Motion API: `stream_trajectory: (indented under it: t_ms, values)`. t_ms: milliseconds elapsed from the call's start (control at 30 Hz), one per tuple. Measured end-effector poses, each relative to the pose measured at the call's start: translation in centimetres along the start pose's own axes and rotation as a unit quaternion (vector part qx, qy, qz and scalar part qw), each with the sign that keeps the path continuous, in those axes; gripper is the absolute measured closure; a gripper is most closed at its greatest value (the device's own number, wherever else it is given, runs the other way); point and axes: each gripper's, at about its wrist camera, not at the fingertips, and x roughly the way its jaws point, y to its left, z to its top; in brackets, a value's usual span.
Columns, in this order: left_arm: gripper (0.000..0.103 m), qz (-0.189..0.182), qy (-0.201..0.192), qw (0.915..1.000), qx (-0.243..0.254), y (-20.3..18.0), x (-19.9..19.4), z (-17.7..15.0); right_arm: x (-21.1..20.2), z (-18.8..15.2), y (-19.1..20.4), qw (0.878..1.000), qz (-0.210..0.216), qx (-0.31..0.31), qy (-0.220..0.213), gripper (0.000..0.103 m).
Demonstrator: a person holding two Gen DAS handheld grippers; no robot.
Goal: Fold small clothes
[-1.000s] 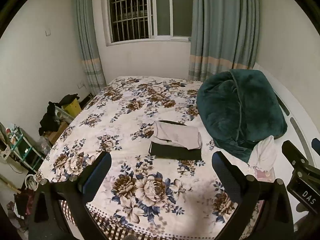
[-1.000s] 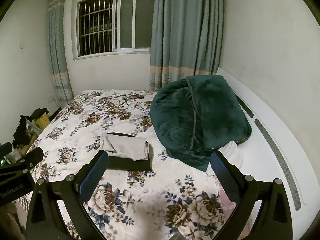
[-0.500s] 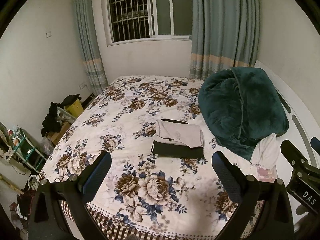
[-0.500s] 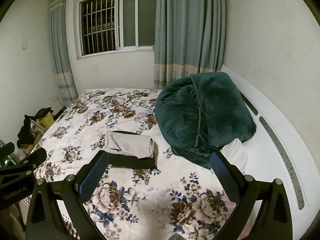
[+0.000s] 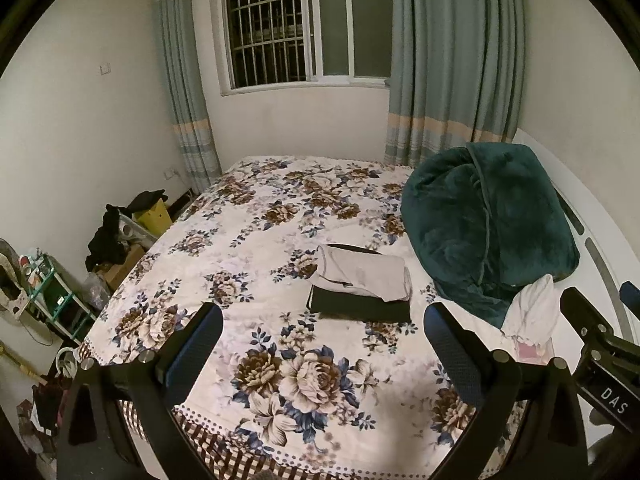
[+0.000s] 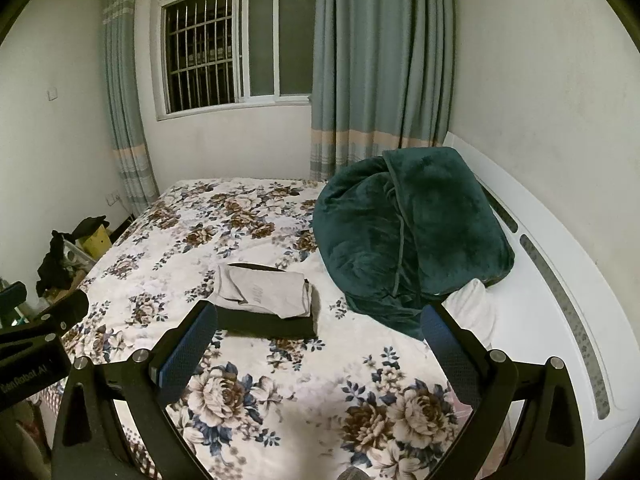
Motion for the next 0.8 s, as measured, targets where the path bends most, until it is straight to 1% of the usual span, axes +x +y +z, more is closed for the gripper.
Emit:
stream_trajectory:
  t_ms: [567,800]
  values:
    - [0.000,0.005,-0.005,1.0000,-0.002,0.8,-0.7,0.1,-0.4,0.5,1.5,1.000,0.005,-0.002,0.000,0.000]
    - [0.000,0.007,-0.005,1.0000,-0.001,0.9,-0.9,0.1,-0.4,0.3,1.4,1.000,0.004,-0.002,0.001,0.000]
